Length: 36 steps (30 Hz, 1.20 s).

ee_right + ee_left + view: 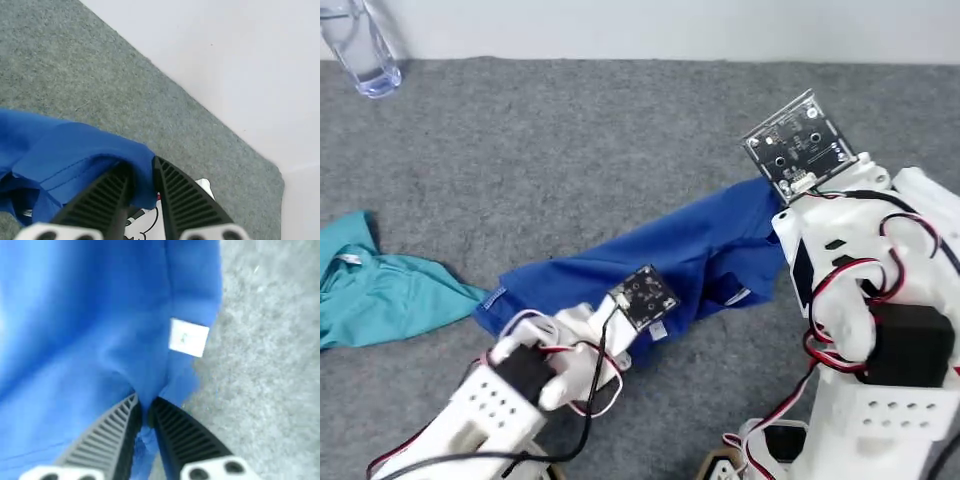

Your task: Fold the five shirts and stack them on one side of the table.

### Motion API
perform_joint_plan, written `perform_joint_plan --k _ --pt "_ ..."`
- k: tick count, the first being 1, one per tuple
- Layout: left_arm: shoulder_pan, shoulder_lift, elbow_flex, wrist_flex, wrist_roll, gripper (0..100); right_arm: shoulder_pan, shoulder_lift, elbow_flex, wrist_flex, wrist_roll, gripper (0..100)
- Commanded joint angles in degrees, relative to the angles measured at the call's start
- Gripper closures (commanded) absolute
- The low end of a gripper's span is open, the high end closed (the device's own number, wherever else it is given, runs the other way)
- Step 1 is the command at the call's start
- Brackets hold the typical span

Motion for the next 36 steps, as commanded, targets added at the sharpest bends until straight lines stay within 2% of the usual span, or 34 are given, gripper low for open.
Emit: perform_joint_plan --k 1,5,9,14,18,20,23,26,31,36 --pt "-0.26 -7.56 -9.98 8.70 -0.79 99 1.98 -1.10 -0.35 0.92 0.62 98.9" --pt "-0.26 -14.95 -15.08 15.91 -1.58 99 4.35 -1.01 -0.35 1.01 0.62 98.9" --pt "-0.26 -16.18 -14.73 20.31 -7.30 99 5.49 -1.10 -0.35 1.10 0.62 98.9" --pt "-0.18 -10.81 -10.86 20.92 -13.98 99 5.93 -0.92 -0.26 1.10 0.62 98.9" --pt "-0.18 -6.15 -11.91 20.84 -14.59 98 6.02 -0.57 -0.26 1.19 0.62 98.9" --pt "0.00 -4.75 -12.26 21.01 -14.51 93 6.02 -0.57 -0.26 1.19 0.62 98.9" --pt "-0.18 -3.43 -11.12 20.66 -14.15 79 6.02 -0.57 -0.26 1.10 0.62 98.9" --pt "0.00 -2.37 -8.57 16.79 -9.67 71 6.02 -0.57 -0.26 1.10 0.62 98.9" --pt "0.18 1.49 -1.71 9.41 -11.16 73 6.02 -0.57 -0.26 1.10 0.62 98.9" --pt "0.18 6.24 1.89 2.37 -9.32 73 5.67 -0.48 -0.26 1.10 0.53 98.9"
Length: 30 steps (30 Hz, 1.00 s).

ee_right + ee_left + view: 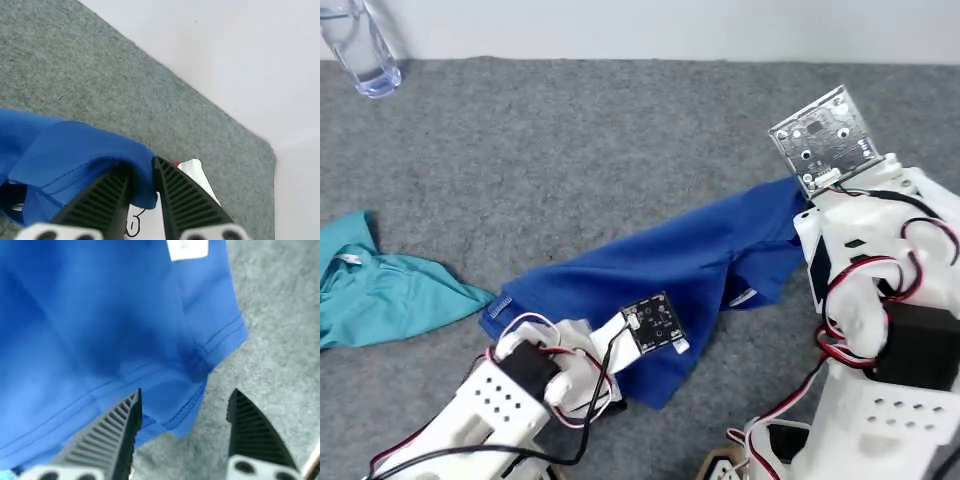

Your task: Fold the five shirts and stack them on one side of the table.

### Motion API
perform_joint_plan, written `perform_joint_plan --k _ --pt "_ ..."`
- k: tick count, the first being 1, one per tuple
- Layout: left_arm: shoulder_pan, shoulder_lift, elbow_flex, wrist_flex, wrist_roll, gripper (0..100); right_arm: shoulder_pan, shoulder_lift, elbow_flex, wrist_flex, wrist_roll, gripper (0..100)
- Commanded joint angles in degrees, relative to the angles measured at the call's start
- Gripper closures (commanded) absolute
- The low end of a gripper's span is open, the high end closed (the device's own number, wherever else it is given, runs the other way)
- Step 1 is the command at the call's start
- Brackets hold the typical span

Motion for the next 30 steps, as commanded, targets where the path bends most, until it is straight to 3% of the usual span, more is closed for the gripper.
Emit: perform_joint_plan --k 1,5,14,21,25,30 --pt "0.18 2.11 0.22 -5.63 3.60 73 0.48 -0.48 -0.26 0.48 0.44 98.9" --pt "0.26 3.16 0.40 -9.67 8.62 73 0.48 -0.48 -0.26 0.48 0.35 98.9" --pt "0.18 7.03 7.60 -19.96 10.55 74 0.66 -0.48 -0.18 0.48 0.53 98.9" --pt "0.26 4.31 7.78 -19.78 10.20 99 0.75 -0.48 -0.18 0.48 0.62 98.9" --pt "0.09 -0.53 6.46 -13.71 10.02 99 0.75 -0.48 -0.18 0.48 0.70 98.9" --pt "-0.18 -11.87 0.13 -0.09 6.33 99 0.75 -0.48 -0.18 0.48 0.70 98.9"
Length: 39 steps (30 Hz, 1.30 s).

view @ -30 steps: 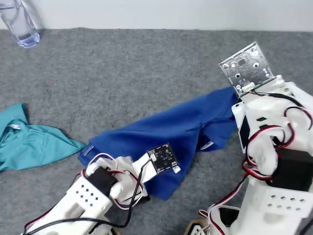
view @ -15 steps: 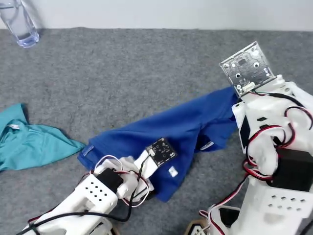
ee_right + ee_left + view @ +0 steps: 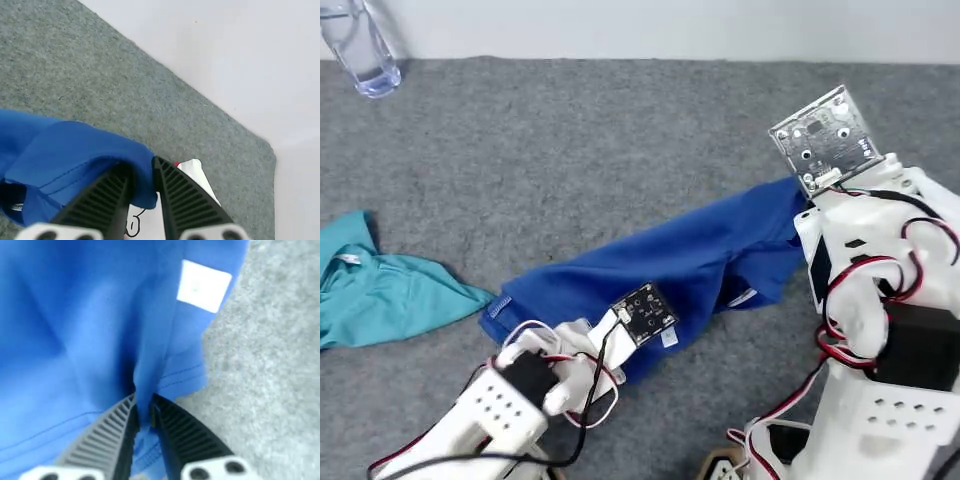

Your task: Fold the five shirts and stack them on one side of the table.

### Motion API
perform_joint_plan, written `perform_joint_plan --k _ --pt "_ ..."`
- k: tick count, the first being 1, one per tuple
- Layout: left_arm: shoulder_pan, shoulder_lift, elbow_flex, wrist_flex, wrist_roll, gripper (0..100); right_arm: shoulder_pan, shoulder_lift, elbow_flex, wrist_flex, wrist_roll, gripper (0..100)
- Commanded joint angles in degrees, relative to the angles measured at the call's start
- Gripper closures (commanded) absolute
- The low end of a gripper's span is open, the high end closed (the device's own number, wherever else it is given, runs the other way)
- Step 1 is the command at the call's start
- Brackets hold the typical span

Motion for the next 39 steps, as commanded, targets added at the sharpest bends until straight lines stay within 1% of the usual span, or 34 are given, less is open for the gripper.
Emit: perform_joint_plan --k 1,4,6,9,14,17,24,29,35,39 --pt "-0.35 -9.05 -6.55 9.58 -2.73 99 0.75 -0.48 -0.18 0.48 0.70 98.9" --pt "-0.44 -15.91 -10.86 15.82 -4.57 99 0.75 -0.48 -0.26 0.48 0.70 98.9" --pt "-1.32 -19.34 -12.26 17.58 -6.33 99 0.75 -0.48 -0.26 0.48 0.70 98.9" --pt "-7.03 -20.92 -13.58 17.58 -8.44 99 0.75 -0.48 -0.26 0.48 0.70 98.9" --pt "-16.97 -20.57 -19.91 17.67 -12.48 99 0.75 -0.48 -0.26 0.48 0.70 98.9" --pt "-20.40 -20.57 -24.31 18.11 -14.24 99 0.75 -0.48 -0.26 0.48 0.70 98.9" --pt "-27.52 -20.48 -35.30 17.85 -14.59 98 0.84 -0.84 -1.23 -0.84 0.44 98.9" --pt "-32.70 -20.48 -41.80 15.38 -14.51 98 2.68 -1.10 -7.30 -1.89 0.26 98.9" --pt "-41.41 -20.57 -42.33 7.47 -14.42 98 6.81 -1.10 -14.86 -5.67 -1.58 98.9" --pt "-44.92 -20.84 -42.15 4.48 -14.42 98 9.89 -1.19 -18.90 -8.57 -3.96 98.9"
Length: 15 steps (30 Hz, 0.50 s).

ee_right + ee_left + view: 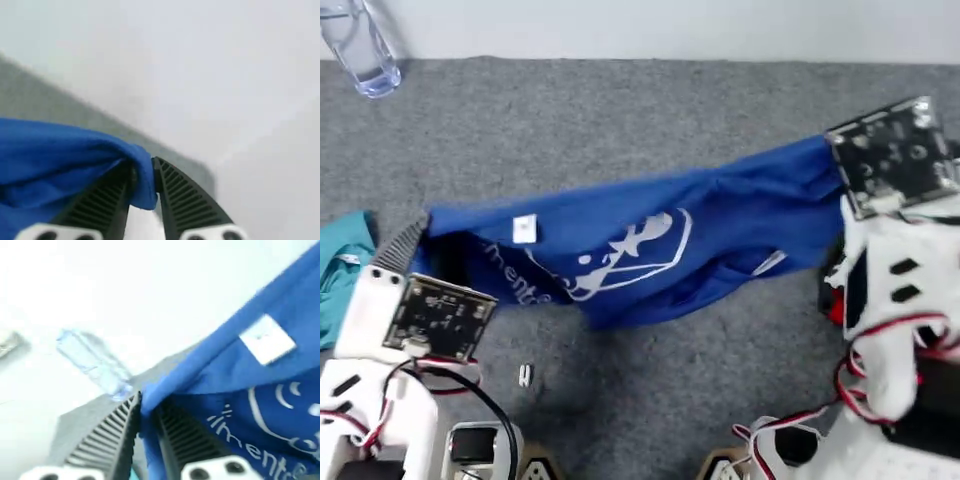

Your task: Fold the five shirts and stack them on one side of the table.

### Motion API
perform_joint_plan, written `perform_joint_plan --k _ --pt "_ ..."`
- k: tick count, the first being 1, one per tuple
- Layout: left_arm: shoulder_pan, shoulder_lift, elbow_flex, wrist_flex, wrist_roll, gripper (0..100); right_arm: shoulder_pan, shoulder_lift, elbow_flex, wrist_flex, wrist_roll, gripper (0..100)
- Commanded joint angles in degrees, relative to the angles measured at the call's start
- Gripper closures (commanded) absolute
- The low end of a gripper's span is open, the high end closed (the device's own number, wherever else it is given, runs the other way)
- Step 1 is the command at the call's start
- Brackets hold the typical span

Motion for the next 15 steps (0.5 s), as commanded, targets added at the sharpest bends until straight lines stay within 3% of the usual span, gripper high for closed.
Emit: perform_joint_plan --k 1,6,10,15 --pt "-2.46 -0.18 -1.80 -3.08 -0.26 98 3.38 -0.57 -5.71 -3.21 -2.37 98.9" --pt "-2.37 -0.26 -1.71 -2.20 -0.79 98 4.62 -0.57 -11.08 -3.82 -3.96 98.9" --pt "2.11 -0.26 -1.98 0.97 -8.79 98 4.00 -0.57 -13.71 -3.30 -3.96 98.9" --pt "6.86 -0.26 -2.15 -3.08 -3.16 95 -4.09 -0.40 -13.71 3.47 -3.52 98.9"
